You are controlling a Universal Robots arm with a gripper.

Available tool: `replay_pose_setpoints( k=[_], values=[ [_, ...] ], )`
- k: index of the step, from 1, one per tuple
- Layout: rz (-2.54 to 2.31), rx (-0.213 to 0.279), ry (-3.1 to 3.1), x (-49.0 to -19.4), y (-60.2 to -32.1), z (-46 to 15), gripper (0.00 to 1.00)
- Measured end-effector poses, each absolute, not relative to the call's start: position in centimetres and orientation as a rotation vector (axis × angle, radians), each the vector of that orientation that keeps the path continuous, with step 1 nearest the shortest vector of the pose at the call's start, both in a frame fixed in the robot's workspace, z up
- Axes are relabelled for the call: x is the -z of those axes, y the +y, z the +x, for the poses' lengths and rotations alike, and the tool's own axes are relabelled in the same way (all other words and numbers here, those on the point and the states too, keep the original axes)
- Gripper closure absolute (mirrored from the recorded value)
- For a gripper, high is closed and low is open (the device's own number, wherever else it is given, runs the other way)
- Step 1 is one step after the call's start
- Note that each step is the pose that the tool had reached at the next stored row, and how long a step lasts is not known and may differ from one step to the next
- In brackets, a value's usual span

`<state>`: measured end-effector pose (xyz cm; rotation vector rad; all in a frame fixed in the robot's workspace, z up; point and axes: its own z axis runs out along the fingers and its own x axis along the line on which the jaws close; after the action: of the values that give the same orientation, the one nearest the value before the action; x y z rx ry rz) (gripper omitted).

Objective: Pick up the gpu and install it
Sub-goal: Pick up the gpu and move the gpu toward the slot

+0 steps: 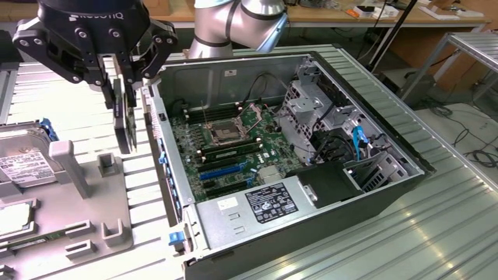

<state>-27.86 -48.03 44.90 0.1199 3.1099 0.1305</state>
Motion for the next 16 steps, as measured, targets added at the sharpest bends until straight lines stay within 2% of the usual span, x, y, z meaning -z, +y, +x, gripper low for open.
replay_pose_setpoints(
  k=[16],
  values=[
    [0.120, -0.131, 3.110, -44.9, -48.0, -26.1, 0.73]
  ],
)
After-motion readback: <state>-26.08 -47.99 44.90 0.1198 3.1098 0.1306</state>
